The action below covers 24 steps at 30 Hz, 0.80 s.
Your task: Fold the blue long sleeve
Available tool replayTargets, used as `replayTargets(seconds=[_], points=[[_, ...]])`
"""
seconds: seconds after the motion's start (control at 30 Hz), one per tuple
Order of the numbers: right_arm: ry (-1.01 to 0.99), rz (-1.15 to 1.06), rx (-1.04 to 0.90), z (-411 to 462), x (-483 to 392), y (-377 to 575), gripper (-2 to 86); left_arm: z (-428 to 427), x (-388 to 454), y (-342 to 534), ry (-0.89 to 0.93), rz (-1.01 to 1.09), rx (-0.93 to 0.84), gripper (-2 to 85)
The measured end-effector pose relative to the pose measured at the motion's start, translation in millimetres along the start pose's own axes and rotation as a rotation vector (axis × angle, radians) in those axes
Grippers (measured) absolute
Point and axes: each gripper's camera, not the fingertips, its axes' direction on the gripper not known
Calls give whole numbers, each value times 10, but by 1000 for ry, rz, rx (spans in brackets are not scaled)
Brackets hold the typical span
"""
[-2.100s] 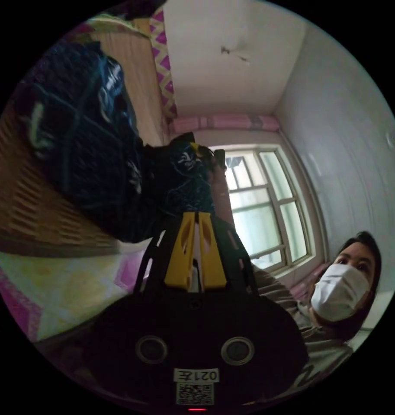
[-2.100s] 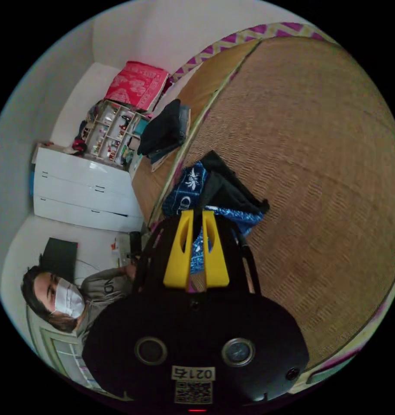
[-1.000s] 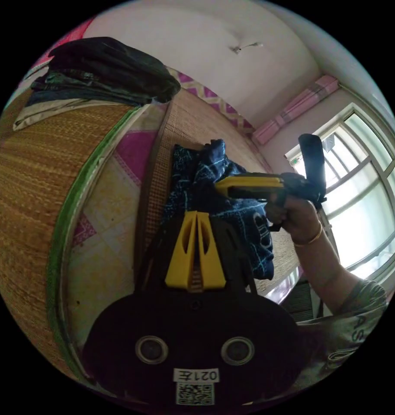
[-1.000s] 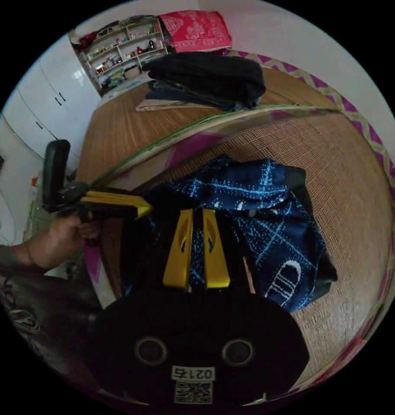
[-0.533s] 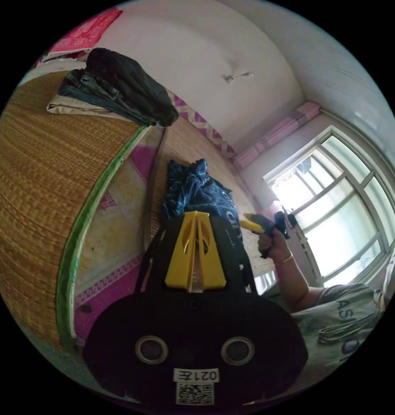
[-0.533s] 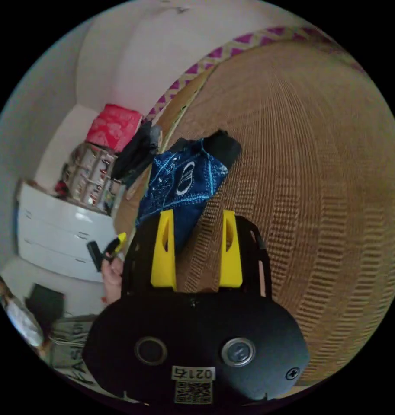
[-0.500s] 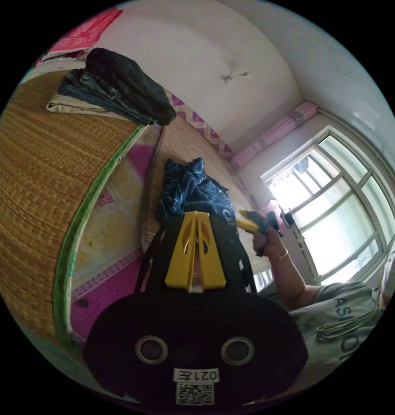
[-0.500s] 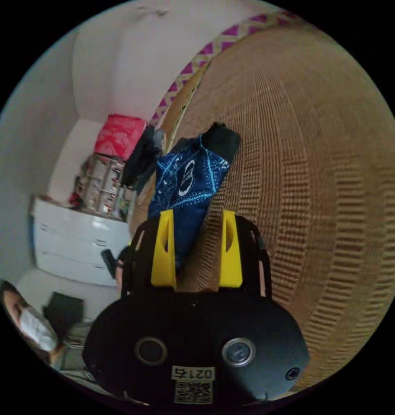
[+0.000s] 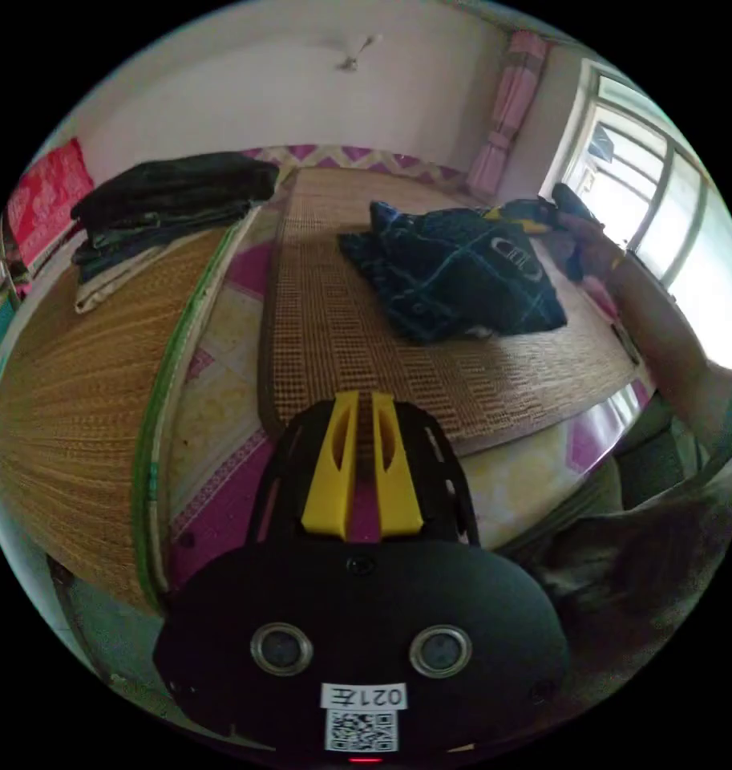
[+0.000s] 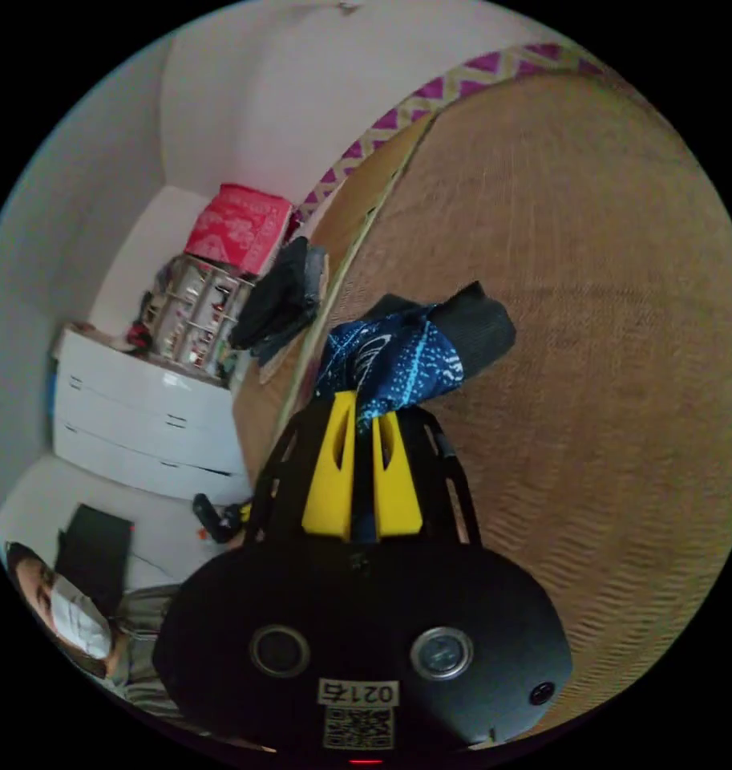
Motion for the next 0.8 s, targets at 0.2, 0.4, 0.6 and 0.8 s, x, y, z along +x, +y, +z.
replayTargets(seconds=[0.2,0.4,0.6,0.8], points=[[306,107,6,-936,937,-623,9,-35,307,173,-53,45,32,-4],[578,185,70,-1611,1664,-913,19,-117,391,213,-26,-1,5,-2],[637,238,109,-1375,2258,-753,71,-249,427,240,-4,-21,-12,0],[797,154,188,-903,2003,-315,121,-440,462,279,-13,-28,-2,1]])
